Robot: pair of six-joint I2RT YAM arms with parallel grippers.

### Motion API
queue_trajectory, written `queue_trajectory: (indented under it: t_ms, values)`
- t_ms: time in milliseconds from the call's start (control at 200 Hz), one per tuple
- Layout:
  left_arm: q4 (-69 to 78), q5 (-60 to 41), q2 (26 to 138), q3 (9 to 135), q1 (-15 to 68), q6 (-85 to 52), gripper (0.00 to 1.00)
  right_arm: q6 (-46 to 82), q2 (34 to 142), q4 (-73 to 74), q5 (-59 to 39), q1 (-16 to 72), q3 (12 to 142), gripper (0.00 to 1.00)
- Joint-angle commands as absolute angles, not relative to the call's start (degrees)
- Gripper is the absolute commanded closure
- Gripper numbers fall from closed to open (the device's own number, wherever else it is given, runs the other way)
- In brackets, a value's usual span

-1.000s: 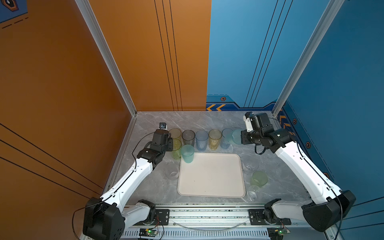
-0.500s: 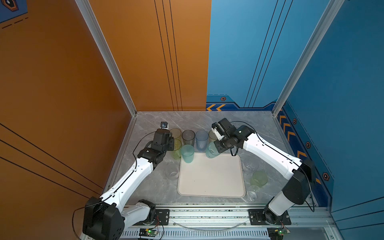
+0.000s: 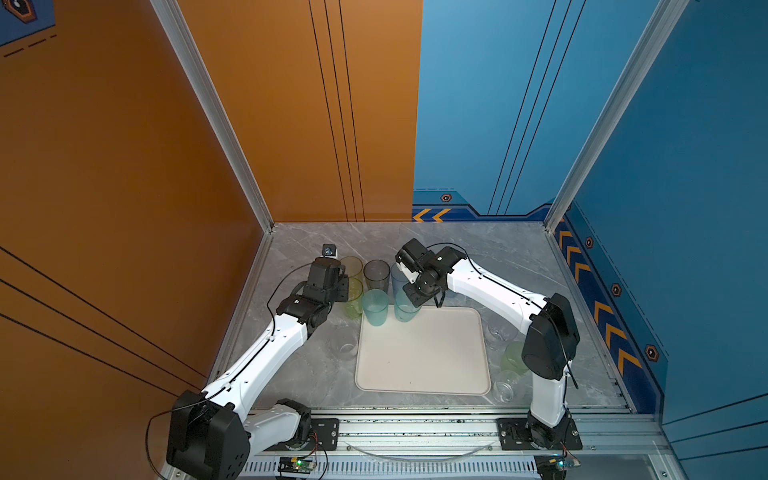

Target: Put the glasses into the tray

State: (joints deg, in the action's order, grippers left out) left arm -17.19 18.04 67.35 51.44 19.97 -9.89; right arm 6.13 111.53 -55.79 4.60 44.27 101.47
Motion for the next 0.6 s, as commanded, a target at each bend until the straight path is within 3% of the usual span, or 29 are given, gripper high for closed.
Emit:
queue_trajectory:
  t_ms: [0,596]
  values:
    - [-18.37,19.1,67.54,52.89,19.97,-8.88,0.49,5.02,113.12,-58.44,5.45,44.65,105.06,1.0]
    - [-18.37,18.11,67.1,51.95,18.34,-8.87,0.49,4.08,120.41,-61.26,5.98,44.83,110.93,1.0]
